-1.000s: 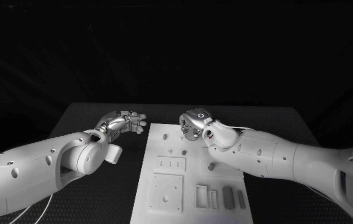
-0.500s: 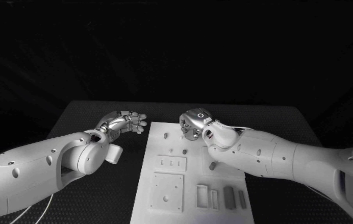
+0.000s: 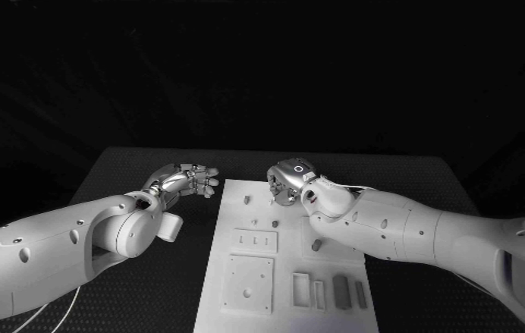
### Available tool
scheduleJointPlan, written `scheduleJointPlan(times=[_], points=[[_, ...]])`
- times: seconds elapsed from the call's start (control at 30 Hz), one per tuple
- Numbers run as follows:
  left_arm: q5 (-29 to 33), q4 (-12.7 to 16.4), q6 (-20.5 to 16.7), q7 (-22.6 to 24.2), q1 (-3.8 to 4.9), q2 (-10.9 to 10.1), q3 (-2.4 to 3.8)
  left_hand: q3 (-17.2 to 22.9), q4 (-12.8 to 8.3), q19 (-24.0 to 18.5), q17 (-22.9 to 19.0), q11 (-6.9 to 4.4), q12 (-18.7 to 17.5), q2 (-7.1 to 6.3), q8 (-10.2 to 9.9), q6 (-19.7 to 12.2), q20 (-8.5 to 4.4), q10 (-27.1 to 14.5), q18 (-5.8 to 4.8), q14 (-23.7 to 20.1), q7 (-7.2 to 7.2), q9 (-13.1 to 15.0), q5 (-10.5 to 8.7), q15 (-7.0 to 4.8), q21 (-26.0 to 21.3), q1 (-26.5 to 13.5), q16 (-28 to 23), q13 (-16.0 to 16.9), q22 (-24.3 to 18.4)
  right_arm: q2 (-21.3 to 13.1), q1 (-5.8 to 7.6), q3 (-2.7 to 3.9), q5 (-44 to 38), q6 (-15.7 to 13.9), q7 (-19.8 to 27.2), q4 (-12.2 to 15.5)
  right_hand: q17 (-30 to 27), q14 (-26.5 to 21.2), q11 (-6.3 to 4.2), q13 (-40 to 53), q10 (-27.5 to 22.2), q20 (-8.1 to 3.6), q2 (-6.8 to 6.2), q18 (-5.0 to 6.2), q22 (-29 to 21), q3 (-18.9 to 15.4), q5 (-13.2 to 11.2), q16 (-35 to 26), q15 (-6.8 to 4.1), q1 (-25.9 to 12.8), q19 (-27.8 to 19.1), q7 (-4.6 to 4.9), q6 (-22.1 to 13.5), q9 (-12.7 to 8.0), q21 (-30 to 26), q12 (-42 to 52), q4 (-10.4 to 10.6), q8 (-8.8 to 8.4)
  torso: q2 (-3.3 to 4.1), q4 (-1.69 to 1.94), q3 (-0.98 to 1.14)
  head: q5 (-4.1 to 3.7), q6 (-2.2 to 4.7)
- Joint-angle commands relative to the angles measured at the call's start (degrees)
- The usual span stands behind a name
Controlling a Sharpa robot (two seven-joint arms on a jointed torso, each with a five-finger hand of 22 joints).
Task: Assemble the parts on the task board
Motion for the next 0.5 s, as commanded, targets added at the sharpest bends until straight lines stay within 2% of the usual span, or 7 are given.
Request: scheduleJointPlan(times=[0.03, 0.33, 0.5], points=[[0.21, 0.04, 0.91, 0.33, 0.05, 0.13, 0.06, 0.02, -0.48, -0.38, 0.06, 0.29, -0.3, 0.12, -0.25, 0.31, -0.1, 0.11, 1.03, -0.49, -0.02, -0.08, -0.03, -0.02, 0.36, -0.61, -0.38, 0.01, 1.05, -0.19, -0.16, -0.1, -0.72, 1.96, -0.28, -0.13, 0.07, 0.05, -0.04, -0.02, 0.3, -0.1, -0.13, 0.88, 1.3, 0.39, -0.03, 0.26, -0.37, 0.26, 0.18, -0.55, 1.06, 1.38, 0.41, -0.38, 0.09, 0.16, 0.02, -0.07, 0.0, -0.03, -0.14], [0.21, -0.27, 0.93, 0.31, 0.05, 0.09, 0.06, 0.03, -0.49, -0.4, 0.08, 0.3, -0.34, 0.11, -0.27, 0.3, -0.1, 0.1, 1.03, -0.5, -0.02, -0.08, -0.04, -0.02, 0.38, -0.65, -0.39, 0.01, 1.04, -0.64, -0.16, -0.1, -1.33, 3.31, -0.78, 0.97, 0.09, 0.08, -0.06, 0.05, 0.36, -0.11, -0.13, 0.88, 1.3, 0.44, -0.02, 0.31, -0.38, 0.24, 0.19, -0.56, 1.08, 1.43, 0.51, -0.38, 0.13, 0.16, 0.07, -0.13, 0.1, 0.0, -0.27], [0.21, -0.48, 0.94, 0.31, 0.05, 0.13, 0.06, 0.05, -0.51, -0.41, 0.09, 0.3, -0.36, 0.11, -0.28, 0.31, -0.1, 0.1, 1.03, -0.5, -0.02, -0.09, -0.05, -0.01, 0.39, -0.65, -0.4, 0.01, 1.04, -0.97, -0.16, -0.1, -1.83, 3.32, -1.06, 1.29, 0.1, 0.1, -0.07, 0.1, 0.39, -0.12, -0.15, 0.88, 1.3, 0.47, -0.02, 0.34, -0.39, 0.25, 0.19, -0.57, 1.1, 1.46, 0.57, -0.37, 0.12, 0.16, 0.03, -0.04, 0.07, 0.08, -0.29]])
